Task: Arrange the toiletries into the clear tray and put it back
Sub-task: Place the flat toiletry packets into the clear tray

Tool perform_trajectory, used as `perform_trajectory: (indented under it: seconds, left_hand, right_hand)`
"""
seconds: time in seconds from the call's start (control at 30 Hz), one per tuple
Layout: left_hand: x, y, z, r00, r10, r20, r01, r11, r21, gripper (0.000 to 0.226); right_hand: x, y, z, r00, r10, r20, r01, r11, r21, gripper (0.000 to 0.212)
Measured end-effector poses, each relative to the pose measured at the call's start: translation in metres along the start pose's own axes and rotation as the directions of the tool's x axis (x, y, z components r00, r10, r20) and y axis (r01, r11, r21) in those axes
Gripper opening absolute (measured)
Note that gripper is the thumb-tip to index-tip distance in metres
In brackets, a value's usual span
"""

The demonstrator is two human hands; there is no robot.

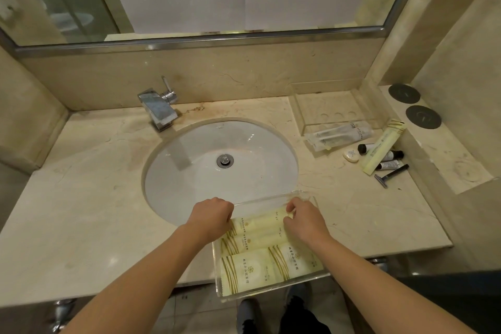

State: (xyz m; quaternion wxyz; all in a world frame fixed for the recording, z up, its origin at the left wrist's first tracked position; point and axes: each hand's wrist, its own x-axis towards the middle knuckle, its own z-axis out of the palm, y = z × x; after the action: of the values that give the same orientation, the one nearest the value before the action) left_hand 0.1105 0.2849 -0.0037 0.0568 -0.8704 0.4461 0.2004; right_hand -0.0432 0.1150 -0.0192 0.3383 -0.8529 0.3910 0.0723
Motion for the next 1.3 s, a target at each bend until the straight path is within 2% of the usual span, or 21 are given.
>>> perform_trajectory:
  seconds: [0.13, 0.2, 0.3, 0.4, 0.6, 0.73, 0.83, 0.97, 1.13, 1.3]
  left_hand:
    - [-0.001, 0.001, -0.001, 0.999, 0.025, 0.046, -0.023, 0.999, -0.032, 0.039]
    - [-0.002, 0.002, 0.0, 0.997, 0.047, 0.059, -0.047, 0.999, -0.005, 0.046]
    - [-0.003, 0.004, 0.001, 0.997, 0.056, 0.061, -0.058, 0.998, 0.037, 0.045]
    - [-0.002, 0.004, 0.0, 0.997, 0.055, 0.051, -0.058, 0.997, 0.059, 0.045]
    - [-0.001, 0.005, -0.001, 0.997, 0.071, 0.039, -0.073, 0.996, 0.057, 0.045]
    - [0.003, 0.011, -0.005, 0.997, 0.077, -0.015, -0.076, 0.997, 0.023, 0.044]
    - [0.009, 0.019, -0.013, 0.994, 0.078, -0.071, -0.081, 0.996, -0.038, 0.04]
    - [0.023, 0.034, -0.025, 0.99, 0.074, -0.12, -0.087, 0.99, -0.108, 0.034]
    - [0.046, 0.063, -0.037, 0.986, 0.04, -0.161, -0.085, 0.955, -0.283, 0.024]
    - [0.075, 0.097, -0.048, 0.993, -0.024, -0.115, -0.042, 0.841, -0.539, 0.014]
  right_hand:
    - [-0.003, 0.002, 0.001, 0.999, 0.024, 0.026, -0.024, 1.0, -0.017, 0.016]
    - [-0.004, 0.002, 0.002, 0.997, 0.045, 0.065, -0.044, 0.999, -0.008, 0.016]
    - [-0.005, 0.003, 0.002, 0.991, 0.042, 0.124, -0.041, 0.999, -0.016, 0.016]
    - [-0.007, 0.003, 0.003, 0.992, 0.031, 0.123, -0.029, 0.999, -0.016, 0.013]
    - [-0.006, 0.002, 0.0, 0.98, 0.013, 0.2, -0.002, 0.998, -0.059, 0.011]
    - [-0.006, 0.004, -0.004, 0.972, -0.005, 0.235, 0.012, 1.0, -0.027, 0.011]
    - [-0.006, 0.005, -0.012, 0.981, -0.035, 0.189, 0.025, 0.998, 0.056, 0.013]
    - [-0.009, 0.007, -0.029, 0.998, -0.034, 0.046, 0.021, 0.967, 0.252, 0.014]
    - [-0.004, 0.021, -0.051, 0.989, 0.122, -0.078, -0.07, 0.872, 0.484, 0.015]
    - [0.003, 0.047, -0.067, 0.95, 0.281, -0.133, -0.153, 0.795, 0.587, 0.014]
